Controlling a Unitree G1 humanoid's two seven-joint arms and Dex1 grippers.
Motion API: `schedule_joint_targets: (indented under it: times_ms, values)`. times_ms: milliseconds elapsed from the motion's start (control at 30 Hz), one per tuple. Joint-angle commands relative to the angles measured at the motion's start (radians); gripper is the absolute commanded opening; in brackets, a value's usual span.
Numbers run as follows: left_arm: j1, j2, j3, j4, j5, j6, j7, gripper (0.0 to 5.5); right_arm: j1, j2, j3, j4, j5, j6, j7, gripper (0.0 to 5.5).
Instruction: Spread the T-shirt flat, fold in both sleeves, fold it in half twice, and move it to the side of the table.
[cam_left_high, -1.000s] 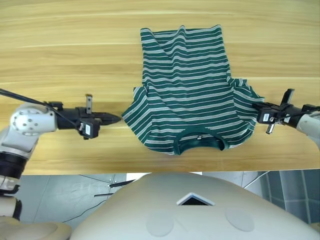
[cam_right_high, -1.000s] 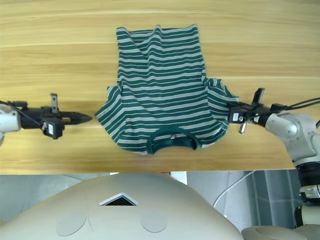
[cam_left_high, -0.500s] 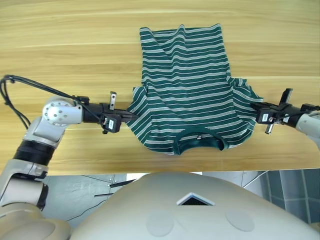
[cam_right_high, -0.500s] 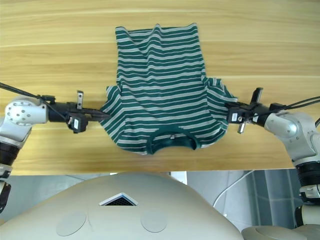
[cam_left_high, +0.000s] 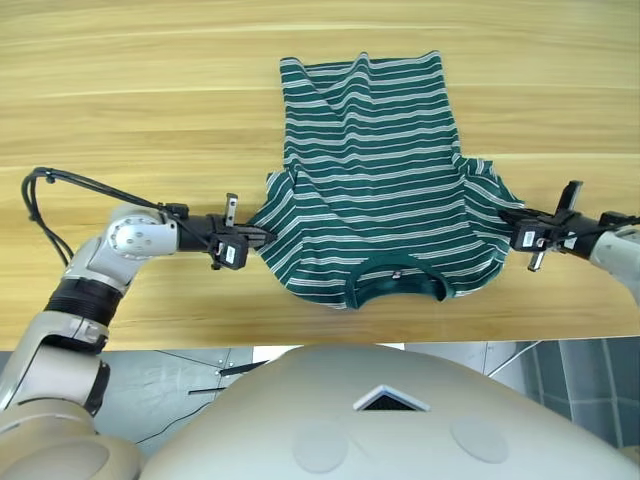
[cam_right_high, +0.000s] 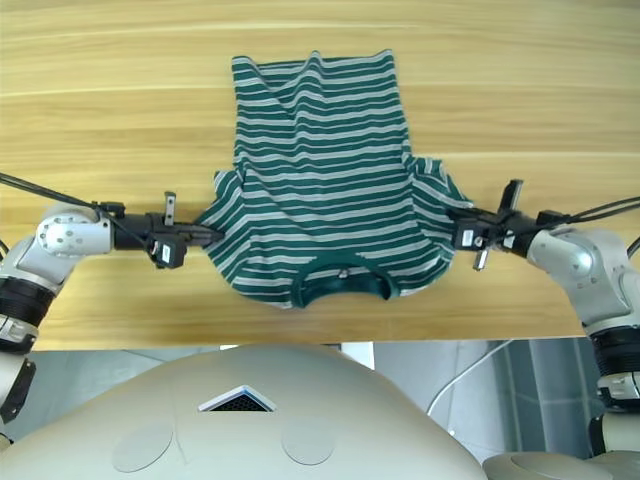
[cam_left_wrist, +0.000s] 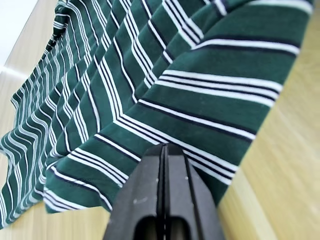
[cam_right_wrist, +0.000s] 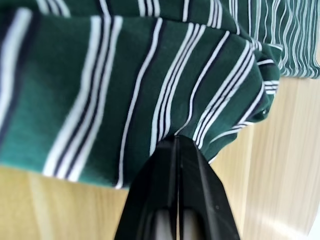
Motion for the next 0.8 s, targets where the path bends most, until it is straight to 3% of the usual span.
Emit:
schedule_joint_targets:
  times_ms: [33,233,600,800]
  values:
    - [0.060,0.077,0.011,0.058,0.082,0.021,0.020,0.01,0.075,-0.010,-0.017,-0.004,0.015,0.003,0.007,0.00]
    - [0.056,0.102,0.035,0.111,0.095,0.024,0.075,0.01,0.086,-0.012,-0.036,-0.008,0.032,-0.007,0.002,0.00]
    - [0.250,0.187,0.070,-0.133,-0.073,0.111,0.028,0.01,0.120,0.003,-0.052,-0.057,0.055,-0.009,0.001,0.00]
    - [0.173,0.204,0.147,-0.037,0.071,0.156,0.141,0.01,0.149,0.009,-0.060,-0.125,0.119,-0.046,0.030,0.00]
